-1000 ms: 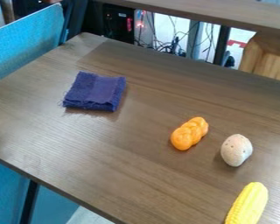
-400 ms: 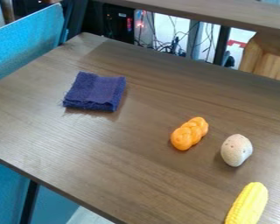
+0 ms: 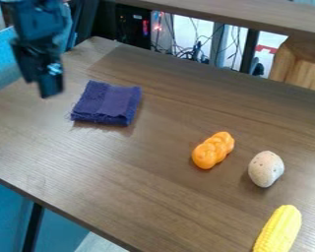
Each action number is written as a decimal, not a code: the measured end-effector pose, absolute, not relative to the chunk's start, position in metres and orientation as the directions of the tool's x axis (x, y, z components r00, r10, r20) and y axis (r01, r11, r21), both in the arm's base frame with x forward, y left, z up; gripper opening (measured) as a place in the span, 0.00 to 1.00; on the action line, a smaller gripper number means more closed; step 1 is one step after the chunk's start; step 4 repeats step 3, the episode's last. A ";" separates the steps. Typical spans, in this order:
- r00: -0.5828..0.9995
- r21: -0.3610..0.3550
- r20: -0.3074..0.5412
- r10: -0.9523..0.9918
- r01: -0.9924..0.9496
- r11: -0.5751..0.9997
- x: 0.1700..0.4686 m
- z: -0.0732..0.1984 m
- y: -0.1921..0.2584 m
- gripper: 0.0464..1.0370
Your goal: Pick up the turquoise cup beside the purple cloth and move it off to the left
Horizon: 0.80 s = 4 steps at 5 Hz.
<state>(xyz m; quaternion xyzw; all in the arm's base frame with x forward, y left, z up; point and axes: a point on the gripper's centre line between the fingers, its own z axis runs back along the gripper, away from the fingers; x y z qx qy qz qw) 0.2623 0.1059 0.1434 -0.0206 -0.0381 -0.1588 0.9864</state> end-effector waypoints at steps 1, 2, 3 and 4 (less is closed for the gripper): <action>0.959 -0.084 0.071 -0.275 0.280 0.956 0.271 0.130 0.059 0.96; 0.932 -0.081 0.008 -0.363 0.362 0.929 0.278 0.116 0.008 0.96; 0.907 -0.059 -0.012 -0.422 0.420 0.905 0.276 0.113 -0.041 0.96; 0.907 -0.059 -0.012 -0.422 0.420 0.905 0.276 0.113 -0.041 0.96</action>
